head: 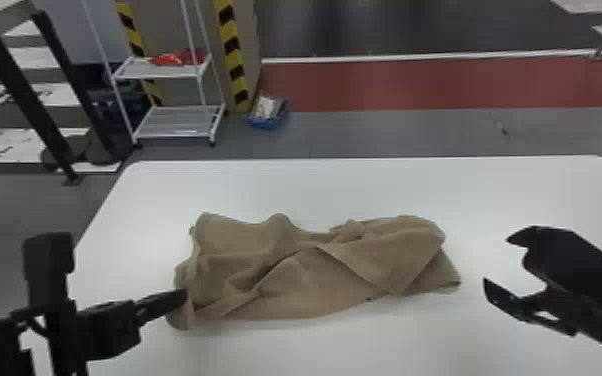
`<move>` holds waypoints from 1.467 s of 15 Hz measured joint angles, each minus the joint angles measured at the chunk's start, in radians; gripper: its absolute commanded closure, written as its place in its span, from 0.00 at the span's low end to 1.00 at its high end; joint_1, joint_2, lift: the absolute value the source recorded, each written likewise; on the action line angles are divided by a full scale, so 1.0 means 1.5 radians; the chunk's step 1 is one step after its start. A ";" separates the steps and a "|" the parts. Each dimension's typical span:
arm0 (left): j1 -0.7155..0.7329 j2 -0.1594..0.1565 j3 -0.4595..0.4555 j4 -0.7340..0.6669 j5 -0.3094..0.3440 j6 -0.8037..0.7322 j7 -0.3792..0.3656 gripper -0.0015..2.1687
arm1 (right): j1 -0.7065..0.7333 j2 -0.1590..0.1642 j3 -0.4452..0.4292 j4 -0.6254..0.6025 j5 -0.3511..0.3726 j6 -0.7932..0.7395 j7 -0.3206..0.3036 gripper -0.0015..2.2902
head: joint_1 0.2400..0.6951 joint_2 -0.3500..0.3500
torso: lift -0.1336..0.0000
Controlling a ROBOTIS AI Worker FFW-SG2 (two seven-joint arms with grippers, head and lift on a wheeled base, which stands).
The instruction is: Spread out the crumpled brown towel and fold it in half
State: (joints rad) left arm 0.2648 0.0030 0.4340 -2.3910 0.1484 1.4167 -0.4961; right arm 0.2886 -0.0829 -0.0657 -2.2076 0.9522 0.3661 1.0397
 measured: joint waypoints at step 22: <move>0.022 0.000 0.016 -0.009 0.005 -0.003 -0.019 0.88 | -0.112 0.034 0.074 0.212 0.052 0.023 -0.043 0.62 | 1.00 0.69 | 0.07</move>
State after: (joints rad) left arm 0.2980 0.0030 0.4585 -2.4043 0.1554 1.4126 -0.5250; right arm 0.1202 -0.0321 0.0457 -1.8903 1.0306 0.4011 0.9759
